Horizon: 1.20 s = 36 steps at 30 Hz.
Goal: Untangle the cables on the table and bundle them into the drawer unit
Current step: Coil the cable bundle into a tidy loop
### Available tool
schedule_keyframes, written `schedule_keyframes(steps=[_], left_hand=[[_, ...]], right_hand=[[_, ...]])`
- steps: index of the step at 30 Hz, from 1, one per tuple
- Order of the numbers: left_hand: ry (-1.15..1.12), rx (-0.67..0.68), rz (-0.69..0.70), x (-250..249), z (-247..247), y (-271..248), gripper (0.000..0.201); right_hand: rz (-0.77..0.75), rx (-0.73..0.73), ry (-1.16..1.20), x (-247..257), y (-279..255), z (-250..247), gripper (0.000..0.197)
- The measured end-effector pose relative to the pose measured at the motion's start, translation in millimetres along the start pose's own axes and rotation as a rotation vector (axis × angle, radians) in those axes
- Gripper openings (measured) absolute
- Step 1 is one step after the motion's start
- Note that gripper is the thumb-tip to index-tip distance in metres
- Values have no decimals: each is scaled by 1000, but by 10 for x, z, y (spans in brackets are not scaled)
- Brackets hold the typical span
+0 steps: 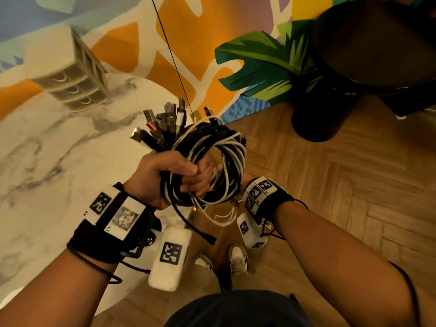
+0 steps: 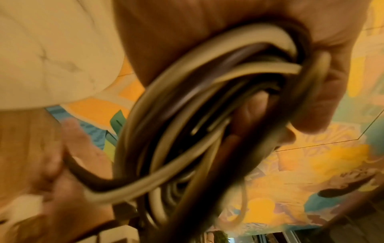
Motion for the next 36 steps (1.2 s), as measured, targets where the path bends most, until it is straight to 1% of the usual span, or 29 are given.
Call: schedule_keyframes(steps=[3,4,7,10,13,14,15,16,18,19,20,21,22,23,24,25,26,27,29,30,31,33,36], left_hand=[[87,-70,-34,-4,-108,-45,27],[111,-84,-39,-15,-147,-58,27],[175,-108,-76,-8,-251,-97,27],[280,-209,-167,127,-345,-145,27],[508,-364,-290,287,-348,-147,28],[609,-395,-304,320,-332,-121,27],[718,-415,-308,356,-333,-86,25],[830,-401,-290,387,-324,-45,27],[994,-369,-259,442,-292,2,38],[1051,-407,-254,466,-316,3,42],[1074,-451,-249,499,-349,9,42],[1082,-493,-237,522,-364,28,33],[1081,-536,-226,530,-357,62,17],[1098,-557,-222,532,-345,91,7],[1116,-581,-223,548,-334,119,21],[1139,-611,-221,559,-325,141,29],[1098,-672,-214,576,-348,159,30],[1044,-734,-209,575,-376,172,27],[823,-838,-194,610,-457,185,15],[690,-870,-194,625,-461,191,12],[582,-888,-177,647,-479,205,12],[422,-872,-122,670,-451,245,21],[286,-865,-64,690,-418,322,17]], right_hand=[[-56,-94,-77,-44,266,-54,33],[-64,-117,-115,-56,299,-82,34],[-80,-121,-215,-19,279,-226,46],[-69,-99,-279,52,201,-365,46],[-49,-86,-380,163,148,-425,46],[-50,-80,-398,206,142,-426,46],[-57,-78,-406,243,142,-419,47],[-69,-76,-412,288,136,-398,47],[-95,-59,-429,350,136,-339,45],[-110,-56,-432,379,132,-315,44],[-119,-67,-418,402,121,-302,42],[-127,-84,-374,410,115,-301,40],[-136,-102,-308,414,113,-309,38],[-142,-116,-244,419,110,-317,36],[-139,-128,-199,423,97,-321,35],[-134,-136,-169,430,79,-322,35],[-134,-146,-140,426,70,-326,36],[-139,-161,-113,422,59,-324,38],[-146,-188,-47,396,26,-289,40],[-143,-199,13,364,10,-263,42],[-138,-207,86,330,-9,-226,43],[-135,-223,186,278,-58,-167,43],[-170,-244,228,240,-151,-97,44]])
Point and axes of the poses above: each hand's wrist, its own y-axis towards the middle knuckle, its own z-axis out of the palm, x = y × z, the point moved 4 cm from there along y, towards the middle knuckle, and after that the axes turned 5 degrees about y, right-handed, at the moved point
